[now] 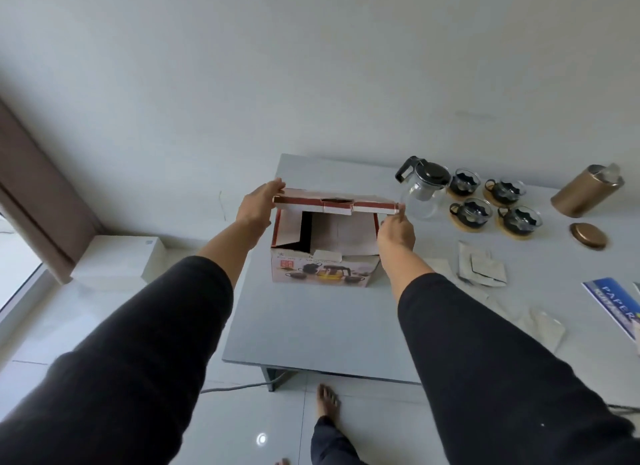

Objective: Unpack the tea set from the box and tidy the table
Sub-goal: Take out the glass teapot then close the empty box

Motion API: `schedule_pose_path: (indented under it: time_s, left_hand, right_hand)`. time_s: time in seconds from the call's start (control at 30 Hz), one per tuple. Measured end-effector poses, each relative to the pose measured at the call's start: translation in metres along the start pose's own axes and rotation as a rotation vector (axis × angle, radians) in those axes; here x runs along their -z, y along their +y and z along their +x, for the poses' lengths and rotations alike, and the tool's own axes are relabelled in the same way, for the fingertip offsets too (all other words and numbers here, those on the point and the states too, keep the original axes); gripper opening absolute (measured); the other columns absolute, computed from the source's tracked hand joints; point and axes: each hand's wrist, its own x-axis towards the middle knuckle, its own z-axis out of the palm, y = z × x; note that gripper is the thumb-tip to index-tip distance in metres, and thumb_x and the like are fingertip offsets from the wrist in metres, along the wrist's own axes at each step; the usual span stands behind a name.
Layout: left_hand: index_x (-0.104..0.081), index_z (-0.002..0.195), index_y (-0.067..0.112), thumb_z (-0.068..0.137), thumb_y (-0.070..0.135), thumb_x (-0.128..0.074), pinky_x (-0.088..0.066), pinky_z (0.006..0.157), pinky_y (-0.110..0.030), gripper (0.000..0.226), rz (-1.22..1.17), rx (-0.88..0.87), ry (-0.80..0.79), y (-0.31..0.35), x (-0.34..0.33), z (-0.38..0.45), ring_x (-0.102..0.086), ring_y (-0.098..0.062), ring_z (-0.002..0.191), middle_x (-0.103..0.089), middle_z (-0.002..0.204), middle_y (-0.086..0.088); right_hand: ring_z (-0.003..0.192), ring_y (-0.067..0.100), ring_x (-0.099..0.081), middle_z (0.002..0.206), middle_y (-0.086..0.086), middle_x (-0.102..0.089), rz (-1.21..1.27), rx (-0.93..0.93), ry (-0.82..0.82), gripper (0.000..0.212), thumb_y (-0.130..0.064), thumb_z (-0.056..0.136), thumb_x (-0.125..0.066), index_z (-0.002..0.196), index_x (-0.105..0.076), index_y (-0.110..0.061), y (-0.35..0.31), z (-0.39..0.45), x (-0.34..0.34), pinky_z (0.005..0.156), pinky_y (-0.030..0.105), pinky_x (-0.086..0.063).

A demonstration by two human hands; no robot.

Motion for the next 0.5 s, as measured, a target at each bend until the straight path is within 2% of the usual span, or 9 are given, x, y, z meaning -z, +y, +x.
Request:
schedule_pose_path:
  time_s: [0.13, 0.23, 0.3, 0.37, 0.5]
  left_hand:
    - [-0.047, 0.136, 0.019, 0.093, 0.042, -0.051, -0.047, 0.094, -0.037, 0.049, 0.112, 0.013, 0.013, -0.025, 0.006, -0.021, -0.053, -0.019, 0.105, -0.057, 0.129, -0.004]
    - [-0.049, 0.135, 0.017, 0.091, 0.041, -0.057, -0.048, 0.089, -0.030, 0.051, 0.257, -0.039, 0.047, -0.033, 0.008, -0.033, -0.056, -0.015, 0.098, -0.063, 0.123, 0.000]
    - [-0.050, 0.134, 0.018, 0.091, 0.038, -0.058, -0.044, 0.084, -0.025, 0.048, 0.324, -0.071, 0.045, -0.036, 0.009, -0.038, -0.059, -0.014, 0.103, -0.065, 0.122, 0.003]
    - [-0.049, 0.135, 0.017, 0.091, 0.033, -0.060, -0.044, 0.085, -0.024, 0.048, 0.354, -0.103, 0.037, -0.038, 0.008, -0.042, -0.060, -0.016, 0.112, -0.064, 0.125, 0.002]
    - [-0.050, 0.135, 0.017, 0.090, 0.029, -0.063, -0.044, 0.092, -0.026, 0.049, 0.392, -0.167, 0.027, -0.042, 0.009, -0.042, -0.058, -0.017, 0.118, -0.061, 0.131, 0.000]
  right_hand:
    - [0.112, 0.034, -0.058, 0.123, 0.017, -0.062, -0.088, -0.027, 0.036, 0.032, -0.016, 0.102, -0.036, 0.120, -0.059, -0.005, 0.030, -0.019, 0.005, 0.092, 0.036, -0.047]
    - [0.110, 0.030, -0.061, 0.122, 0.014, -0.063, -0.117, -0.048, 0.047, 0.030, -0.007, 0.098, -0.041, 0.120, -0.062, -0.005, 0.037, -0.028, 0.012, 0.077, 0.027, -0.044]
    - [0.106, 0.029, -0.062, 0.120, 0.013, -0.065, -0.097, -0.040, 0.053, 0.030, -0.008, 0.097, -0.042, 0.118, -0.063, -0.003, 0.036, -0.033, 0.016, 0.073, 0.026, -0.043]
    - [0.097, 0.028, -0.062, 0.116, 0.011, -0.066, -0.075, -0.024, 0.044, 0.029, -0.012, 0.095, -0.046, 0.115, -0.065, -0.005, 0.034, -0.037, 0.017, 0.072, 0.026, -0.046]
    - [0.101, 0.021, -0.062, 0.124, 0.005, -0.063, -0.063, 0.049, 0.014, 0.037, -0.014, 0.089, -0.059, 0.126, -0.057, -0.014, 0.038, -0.042, 0.016, 0.076, 0.025, -0.050]
